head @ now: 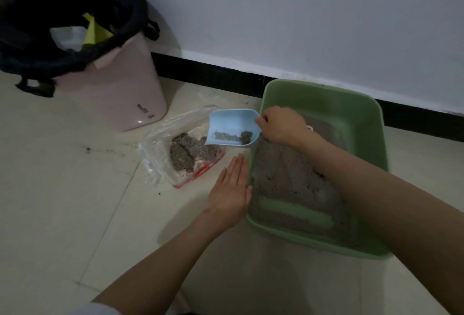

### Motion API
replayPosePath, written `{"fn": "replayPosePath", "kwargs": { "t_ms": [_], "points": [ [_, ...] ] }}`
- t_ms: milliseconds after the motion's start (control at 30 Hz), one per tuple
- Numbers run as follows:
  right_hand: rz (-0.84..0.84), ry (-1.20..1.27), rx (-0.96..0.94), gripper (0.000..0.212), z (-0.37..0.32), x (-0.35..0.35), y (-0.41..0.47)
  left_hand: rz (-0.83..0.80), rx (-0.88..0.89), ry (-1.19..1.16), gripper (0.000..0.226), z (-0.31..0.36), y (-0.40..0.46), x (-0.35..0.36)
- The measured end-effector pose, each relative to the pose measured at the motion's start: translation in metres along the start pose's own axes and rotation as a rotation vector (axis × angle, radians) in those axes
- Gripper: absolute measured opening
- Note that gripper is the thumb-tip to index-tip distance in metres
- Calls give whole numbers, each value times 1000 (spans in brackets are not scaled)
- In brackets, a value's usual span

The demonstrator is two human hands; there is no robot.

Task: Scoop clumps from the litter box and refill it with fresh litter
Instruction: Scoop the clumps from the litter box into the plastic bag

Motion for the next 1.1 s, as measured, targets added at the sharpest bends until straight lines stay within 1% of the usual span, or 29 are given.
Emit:
{"fn": "replayPosePath", "kwargs": {
  "t_ms": [67,133,200,333,400,467,533,633,667,767,833,933,967,1033,1100],
  "points": [
    [-31,-99,-39,36,-26,3,5,2,5,2,81,-1,1,4],
    [-64,-204,-94,22,-50,6,8,-6,3,-15,84,-1,2,6],
    [-77,-315,-140,20,-69,8,8,-10,2,-33,85,-2,2,7],
    [-4,-504,-223,14,-88,10,9,12,-4,-41,85,-3,3,8],
    [33,-540,-253,13,-88,7,7,20,-1,-38,84,-3,2,9],
    [61,-522,-262,13,-83,2,4,21,8,-35,84,-4,1,9],
    [79,-421,-217,15,-71,-7,-1,19,12,-35,83,-5,1,7],
    [107,-161,-80,17,-34,-26,-10,13,9,-28,63,-6,0,2],
    [121,-89,-29,17,-18,-33,-16,4,10,-31,61,-6,0,0],
    [143,57,149,22,35,-51,-35,0,10,-49,60,-5,2,-4],
    [154,160,298,21,68,-59,-51,4,5,-66,62,-2,4,-7],
    [163,383,468,23,104,-59,-84,34,-6,-47,59,2,11,-12],
    [161,425,510,25,111,-56,-96,56,-8,-37,59,3,15,-13],
    [135,474,607,27,122,-46,-119,90,-13,-29,58,5,23,-14],
    [48,570,711,26,130,-37,-137,88,-24,-19,58,6,29,-13]
  ]
}}
Point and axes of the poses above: each hand's wrist, its own y-axis towards the middle knuckle, its own x-axis out of the palm, z = x × y, the point moved 1 cm from there along y, towards the middle knuckle, and after that the axes turned 9 degrees about y, right-handed, at the moved point
